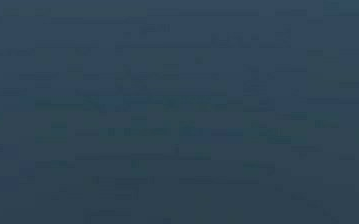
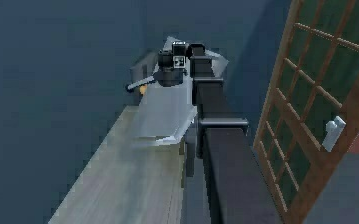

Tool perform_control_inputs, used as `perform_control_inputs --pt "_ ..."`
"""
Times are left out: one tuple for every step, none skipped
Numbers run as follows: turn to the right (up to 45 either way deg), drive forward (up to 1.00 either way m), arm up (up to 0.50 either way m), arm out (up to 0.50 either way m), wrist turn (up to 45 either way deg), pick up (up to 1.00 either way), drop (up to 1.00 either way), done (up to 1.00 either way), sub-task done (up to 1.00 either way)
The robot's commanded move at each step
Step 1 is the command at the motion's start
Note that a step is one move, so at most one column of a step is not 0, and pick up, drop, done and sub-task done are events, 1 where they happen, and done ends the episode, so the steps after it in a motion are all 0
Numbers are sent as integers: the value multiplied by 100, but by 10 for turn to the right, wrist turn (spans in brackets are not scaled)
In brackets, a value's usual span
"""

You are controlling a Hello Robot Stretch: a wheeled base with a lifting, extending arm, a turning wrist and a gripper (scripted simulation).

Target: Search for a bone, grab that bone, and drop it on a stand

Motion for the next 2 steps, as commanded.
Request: perform_control_inputs --pt "0 0 -30 0 0 0 0 0 0" --pt "0 0 0 0 0 0 100 0 0"
